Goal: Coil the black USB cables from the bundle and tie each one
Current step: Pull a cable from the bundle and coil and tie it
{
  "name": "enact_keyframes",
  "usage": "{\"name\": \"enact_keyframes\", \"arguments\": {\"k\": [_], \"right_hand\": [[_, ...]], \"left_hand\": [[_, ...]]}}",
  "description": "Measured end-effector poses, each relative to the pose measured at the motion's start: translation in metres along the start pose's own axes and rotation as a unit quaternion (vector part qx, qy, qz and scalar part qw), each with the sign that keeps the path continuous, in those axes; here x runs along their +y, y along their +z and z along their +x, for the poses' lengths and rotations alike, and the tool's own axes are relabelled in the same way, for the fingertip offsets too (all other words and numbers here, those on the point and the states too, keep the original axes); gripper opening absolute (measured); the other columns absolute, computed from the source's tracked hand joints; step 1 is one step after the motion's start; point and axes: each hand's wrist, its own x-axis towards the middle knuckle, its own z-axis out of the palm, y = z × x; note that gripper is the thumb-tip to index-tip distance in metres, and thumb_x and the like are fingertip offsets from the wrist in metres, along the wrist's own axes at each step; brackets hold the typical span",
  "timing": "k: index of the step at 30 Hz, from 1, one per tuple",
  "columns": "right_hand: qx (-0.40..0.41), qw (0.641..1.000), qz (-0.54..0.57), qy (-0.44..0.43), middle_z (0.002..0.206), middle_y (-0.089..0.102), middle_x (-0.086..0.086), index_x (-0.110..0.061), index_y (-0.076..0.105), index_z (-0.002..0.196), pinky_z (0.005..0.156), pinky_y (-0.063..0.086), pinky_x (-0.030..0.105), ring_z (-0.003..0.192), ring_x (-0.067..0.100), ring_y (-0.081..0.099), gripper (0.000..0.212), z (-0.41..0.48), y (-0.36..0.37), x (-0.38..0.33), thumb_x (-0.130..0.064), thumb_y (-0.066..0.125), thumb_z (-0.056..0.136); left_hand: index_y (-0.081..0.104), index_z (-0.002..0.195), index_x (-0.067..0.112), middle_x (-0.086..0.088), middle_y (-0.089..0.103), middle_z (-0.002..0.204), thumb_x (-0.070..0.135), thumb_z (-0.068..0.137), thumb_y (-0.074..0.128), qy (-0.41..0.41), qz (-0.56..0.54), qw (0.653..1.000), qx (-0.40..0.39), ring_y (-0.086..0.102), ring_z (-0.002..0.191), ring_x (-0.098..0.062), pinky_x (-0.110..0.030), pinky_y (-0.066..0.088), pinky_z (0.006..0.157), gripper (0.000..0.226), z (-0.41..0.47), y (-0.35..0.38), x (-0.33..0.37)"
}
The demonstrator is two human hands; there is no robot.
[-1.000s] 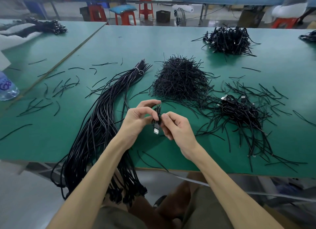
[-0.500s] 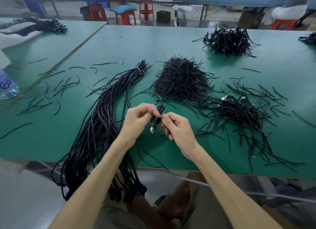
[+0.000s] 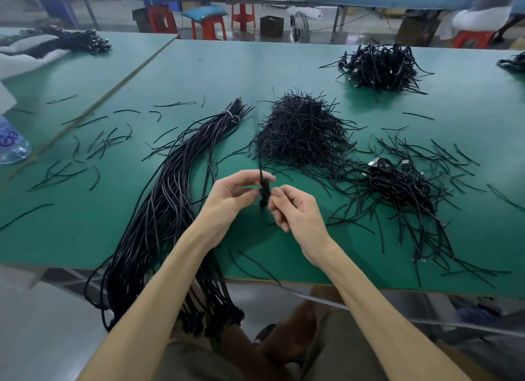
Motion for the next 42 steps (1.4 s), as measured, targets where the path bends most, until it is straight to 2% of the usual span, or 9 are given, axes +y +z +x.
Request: {"name": "enact_keyframes", "arguments": {"k": [3, 8, 11, 14, 16, 19, 27, 37, 42], "right_hand": [[-0.01, 1.0, -0.02, -0.008, 0.06, 0.048, -0.002, -0.008, 0.058, 0.077, 0.045, 0.031, 0.023, 0.052, 0.011, 0.04, 0.033, -0.001, 0.0001, -0.0006, -0.021, 0.05, 0.107], [-0.01, 1.0, -0.021, -0.008, 0.064, 0.051, 0.0, -0.011, 0.059, 0.077, 0.045, 0.031, 0.024, 0.054, 0.011, 0.041, 0.032, -0.0009, 0.0006, -0.0008, -0.02, 0.051, 0.107], [-0.008, 1.0, -0.003, -0.009, 0.062, 0.052, -0.004, -0.008, 0.058, 0.078, 0.044, 0.03, 0.023, 0.053, 0.008, 0.041, 0.032, -0.0008, 0.0006, 0.0003, -0.02, 0.051, 0.107], [-0.002, 1.0, 0.014, -0.004, 0.065, 0.056, -0.01, -0.012, 0.064, 0.084, 0.043, 0.029, 0.021, 0.053, 0.005, 0.043, 0.028, 0.0001, 0.0013, 0.001, -0.017, 0.05, 0.107], [-0.003, 1.0, 0.011, -0.005, 0.065, 0.054, -0.008, -0.012, 0.064, 0.085, 0.043, 0.03, 0.021, 0.053, 0.007, 0.042, 0.027, 0.0004, 0.0013, 0.0012, -0.018, 0.05, 0.107], [-0.003, 1.0, 0.003, -0.009, 0.059, 0.049, -0.004, -0.01, 0.059, 0.078, 0.043, 0.031, 0.02, 0.051, 0.009, 0.04, 0.032, 0.0004, 0.0003, 0.0012, -0.02, 0.051, 0.107], [0.007, 1.0, 0.02, -0.005, 0.059, 0.047, -0.003, -0.007, 0.059, 0.077, 0.045, 0.032, 0.019, 0.052, 0.009, 0.039, 0.032, 0.001, -0.0023, 0.0011, -0.017, 0.051, 0.107], [0.006, 1.0, 0.023, -0.009, 0.058, 0.046, -0.002, -0.006, 0.059, 0.077, 0.044, 0.031, 0.02, 0.051, 0.01, 0.038, 0.033, 0.0003, -0.0016, 0.0009, -0.017, 0.05, 0.107], [-0.007, 1.0, 0.027, -0.009, 0.059, 0.047, -0.003, -0.009, 0.059, 0.077, 0.045, 0.031, 0.02, 0.051, 0.01, 0.039, 0.034, -0.0002, -0.0007, 0.0011, -0.021, 0.051, 0.107]], "left_hand": [[0.081, 0.087, 0.023, -0.003, 0.064, 0.124, -0.006, 0.093, 0.06, 0.012, -0.013, 1.0, 0.005, 0.061, 0.107, -0.015, -0.028, 0.047, 0.094, 0.037, -0.001, -0.0003, 0.0016], [0.081, 0.067, 0.026, -0.001, 0.053, 0.1, -0.013, 0.092, 0.059, 0.014, -0.009, 0.999, 0.042, 0.053, 0.093, -0.014, -0.026, 0.043, 0.086, 0.051, 0.0018, 0.0055, 0.003], [0.081, 0.082, 0.016, -0.004, 0.058, 0.099, -0.007, 0.095, 0.057, 0.0, -0.057, 0.998, 0.019, 0.053, 0.088, -0.019, -0.028, 0.045, 0.08, 0.036, 0.0, 0.0063, 0.0035], [0.076, 0.1, 0.003, -0.01, 0.065, 0.102, 0.012, 0.094, 0.059, -0.019, -0.117, 0.993, -0.006, 0.059, 0.089, -0.025, -0.034, 0.051, 0.088, 0.02, 0.0, 0.0055, 0.0037], [0.078, 0.1, 0.003, -0.007, 0.067, 0.105, 0.024, 0.091, 0.069, -0.035, -0.125, 0.992, -0.004, 0.061, 0.095, -0.021, -0.031, 0.051, 0.092, 0.024, 0.0008, 0.0053, 0.0046], [0.08, 0.093, 0.01, 0.002, 0.067, 0.105, 0.018, 0.087, 0.079, -0.049, -0.114, 0.992, 0.001, 0.062, 0.098, -0.013, -0.023, 0.049, 0.088, 0.01, 0.0021, 0.0031, 0.0003], [0.056, 0.136, -0.001, -0.016, 0.069, 0.129, 0.005, 0.085, 0.076, -0.082, -0.104, 0.991, -0.024, 0.066, 0.12, -0.026, -0.029, 0.051, 0.098, 0.056, 0.0032, 0.0033, -0.0026], [0.065, 0.132, 0.001, -0.018, 0.068, 0.129, 0.006, 0.093, 0.068, -0.095, -0.102, 0.988, -0.066, 0.063, 0.118, -0.024, -0.031, 0.049, 0.104, 0.039, -0.0009, 0.0006, -0.0001], [0.076, 0.107, 0.013, -0.007, 0.068, 0.133, 0.001, 0.083, 0.074, -0.057, -0.078, 0.995, -0.03, 0.06, 0.127, -0.019, -0.031, 0.045, 0.106, 0.027, -0.002, -0.0005, 0.0043]]}}
